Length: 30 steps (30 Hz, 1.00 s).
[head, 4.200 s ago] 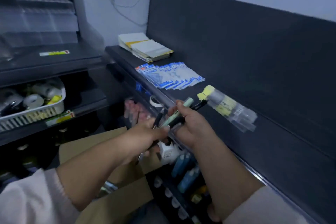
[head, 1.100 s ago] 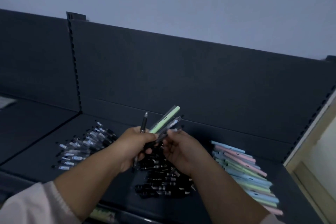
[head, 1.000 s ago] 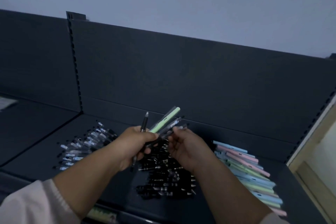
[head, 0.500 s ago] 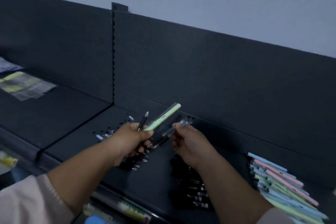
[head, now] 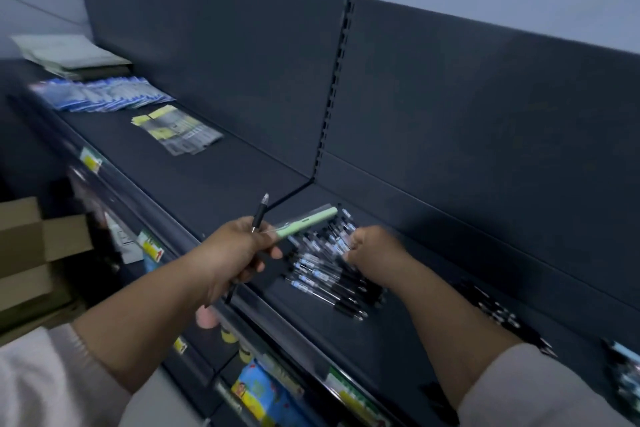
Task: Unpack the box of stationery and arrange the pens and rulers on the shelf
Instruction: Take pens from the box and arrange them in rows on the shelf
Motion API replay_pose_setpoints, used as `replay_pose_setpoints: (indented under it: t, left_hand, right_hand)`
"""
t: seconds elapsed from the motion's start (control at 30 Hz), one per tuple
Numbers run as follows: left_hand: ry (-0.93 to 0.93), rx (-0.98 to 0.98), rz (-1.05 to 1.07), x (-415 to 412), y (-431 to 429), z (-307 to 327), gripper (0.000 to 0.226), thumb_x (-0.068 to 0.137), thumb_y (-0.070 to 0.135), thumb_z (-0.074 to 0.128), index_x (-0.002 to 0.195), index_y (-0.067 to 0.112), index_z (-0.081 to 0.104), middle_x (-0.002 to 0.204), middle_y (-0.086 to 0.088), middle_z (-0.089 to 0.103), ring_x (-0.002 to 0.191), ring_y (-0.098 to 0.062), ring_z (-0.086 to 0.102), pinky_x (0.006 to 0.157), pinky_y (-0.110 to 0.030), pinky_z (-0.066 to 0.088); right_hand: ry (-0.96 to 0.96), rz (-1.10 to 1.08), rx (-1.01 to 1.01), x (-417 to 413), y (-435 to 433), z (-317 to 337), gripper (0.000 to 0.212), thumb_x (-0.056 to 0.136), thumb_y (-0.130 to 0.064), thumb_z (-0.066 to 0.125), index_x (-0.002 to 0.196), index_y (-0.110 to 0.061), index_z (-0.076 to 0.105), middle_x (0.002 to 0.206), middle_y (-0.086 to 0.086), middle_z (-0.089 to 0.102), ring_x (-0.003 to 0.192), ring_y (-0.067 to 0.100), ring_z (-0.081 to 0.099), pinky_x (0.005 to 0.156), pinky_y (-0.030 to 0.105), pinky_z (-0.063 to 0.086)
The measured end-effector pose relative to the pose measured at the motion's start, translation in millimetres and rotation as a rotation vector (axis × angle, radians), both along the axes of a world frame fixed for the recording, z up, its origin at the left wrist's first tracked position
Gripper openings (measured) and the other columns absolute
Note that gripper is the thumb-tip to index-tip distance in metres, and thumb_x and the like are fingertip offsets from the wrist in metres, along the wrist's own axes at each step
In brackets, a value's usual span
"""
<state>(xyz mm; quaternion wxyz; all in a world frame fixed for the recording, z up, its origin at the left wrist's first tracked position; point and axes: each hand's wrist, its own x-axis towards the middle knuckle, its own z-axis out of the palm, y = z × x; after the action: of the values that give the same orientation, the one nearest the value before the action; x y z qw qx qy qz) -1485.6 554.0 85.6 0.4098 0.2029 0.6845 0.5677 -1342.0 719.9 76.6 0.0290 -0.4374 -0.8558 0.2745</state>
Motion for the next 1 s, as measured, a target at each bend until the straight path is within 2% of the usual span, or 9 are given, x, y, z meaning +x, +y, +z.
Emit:
replay_pose_setpoints:
  t: [0.1, 0.2, 0.27, 0.33, 0.47, 0.63, 0.73, 0.83, 1.0]
  left_hand:
    - [-0.009, -0.002, 0.006, -4.7, -4.3, -2.3, 0.002, 0.095, 0.012, 0.054, 0.096, 0.013, 0.052, 0.072, -0.005, 0.065, 0.041, -0.01, 0.042, 0.034, -0.012, 0.022]
    - [-0.026, 0.004, 0.001, -3.3, -2.5, -3.4, 0.007, 0.094, 0.009, 0.055, 0.101, 0.012, 0.054, 0.072, -0.005, 0.065, 0.038, -0.008, 0.042, 0.034, -0.012, 0.022]
    - [-0.023, 0.003, -0.018, 1.2, 1.1, -3.5, 0.007, 0.094, 0.009, 0.055, 0.1, 0.012, 0.055, 0.072, -0.004, 0.067, 0.039, -0.008, 0.042, 0.034, -0.013, 0.022]
    - [-0.016, 0.002, -0.042, 10.2, 6.6, -2.0, 0.006, 0.094, 0.009, 0.055, 0.098, 0.013, 0.057, 0.071, -0.003, 0.068, 0.04, -0.008, 0.043, 0.034, -0.014, 0.023]
    - [-0.006, 0.008, -0.118, 38.7, 24.9, 4.2, 0.004, 0.094, 0.011, 0.056, 0.096, 0.014, 0.057, 0.07, -0.003, 0.068, 0.042, -0.008, 0.043, 0.034, -0.015, 0.023]
    - [0.062, -0.004, -0.236, 87.0, 55.7, 13.7, 0.017, 0.094, 0.028, 0.056, 0.103, 0.014, 0.059, 0.076, -0.002, 0.064, 0.043, -0.008, 0.044, 0.036, -0.013, 0.024]
    - [0.103, -0.032, -0.269, 127.1, 78.1, 19.0, 0.035, 0.098, 0.045, 0.041, 0.096, 0.013, 0.056, 0.08, -0.002, 0.063, 0.046, -0.012, 0.044, 0.038, -0.016, 0.025]
    - [0.101, -0.022, -0.307, 172.8, 99.3, 24.4, 0.03, 0.1, 0.033, 0.033, 0.084, 0.015, 0.051, 0.08, -0.005, 0.063, 0.048, -0.016, 0.044, 0.041, -0.019, 0.025]
    - [0.248, 0.0, -0.486, 249.0, 125.8, 29.2, 0.021, 0.098, 0.014, 0.04, 0.082, 0.013, 0.054, 0.078, -0.005, 0.061, 0.055, -0.015, 0.048, 0.046, -0.021, 0.031]
  right_hand:
    - [-0.058, -0.015, 0.11, -5.1, -0.3, 0.1, 0.016, 0.086, -0.02, 0.062, 0.099, -0.01, 0.065, 0.097, 0.007, 0.069, 0.089, 0.024, 0.063, 0.078, 0.028, 0.048]
    - [0.15, -0.136, 0.091, -0.8, -2.8, 2.7, 0.022, 0.091, -0.02, 0.054, 0.112, -0.018, 0.062, 0.102, 0.004, 0.067, 0.092, 0.023, 0.061, 0.077, 0.026, 0.045]
    - [0.432, -0.254, -0.167, 4.9, -7.0, 7.0, 0.017, 0.095, -0.027, 0.049, 0.099, -0.018, 0.062, 0.086, 0.001, 0.064, 0.077, 0.019, 0.059, 0.071, 0.03, 0.046]
    - [0.63, -0.348, -0.489, 13.1, -10.7, 11.5, 0.025, 0.098, -0.035, 0.046, 0.095, -0.015, 0.061, 0.078, 0.003, 0.061, 0.065, 0.015, 0.056, 0.062, 0.029, 0.046]
    - [0.724, -0.355, -0.696, 44.4, -13.4, 18.6, 0.013, 0.097, -0.02, 0.053, 0.09, -0.011, 0.059, 0.071, 0.005, 0.061, 0.056, 0.009, 0.056, 0.05, 0.019, 0.047]
    - [0.86, -0.49, -0.663, 109.9, -2.7, 26.9, 0.018, 0.095, -0.007, 0.055, 0.078, -0.014, 0.055, 0.066, 0.003, 0.057, 0.056, 0.009, 0.054, 0.045, 0.017, 0.045]
    - [0.891, -0.581, -0.6, 166.7, 8.3, 31.5, 0.015, 0.095, -0.01, 0.056, 0.081, -0.014, 0.055, 0.069, 0.004, 0.056, 0.058, 0.01, 0.054, 0.045, 0.018, 0.045]
    - [0.91, -0.662, -0.523, 231.4, 17.8, 34.9, 0.012, 0.096, -0.012, 0.055, 0.084, -0.012, 0.055, 0.071, 0.005, 0.056, 0.061, 0.013, 0.055, 0.051, 0.022, 0.047]
    - [0.92, -0.816, -0.386, 336.1, 24.5, 43.9, 0.011, 0.1, -0.012, 0.046, 0.091, -0.009, 0.053, 0.075, 0.008, 0.054, 0.063, 0.015, 0.055, 0.06, 0.026, 0.047]
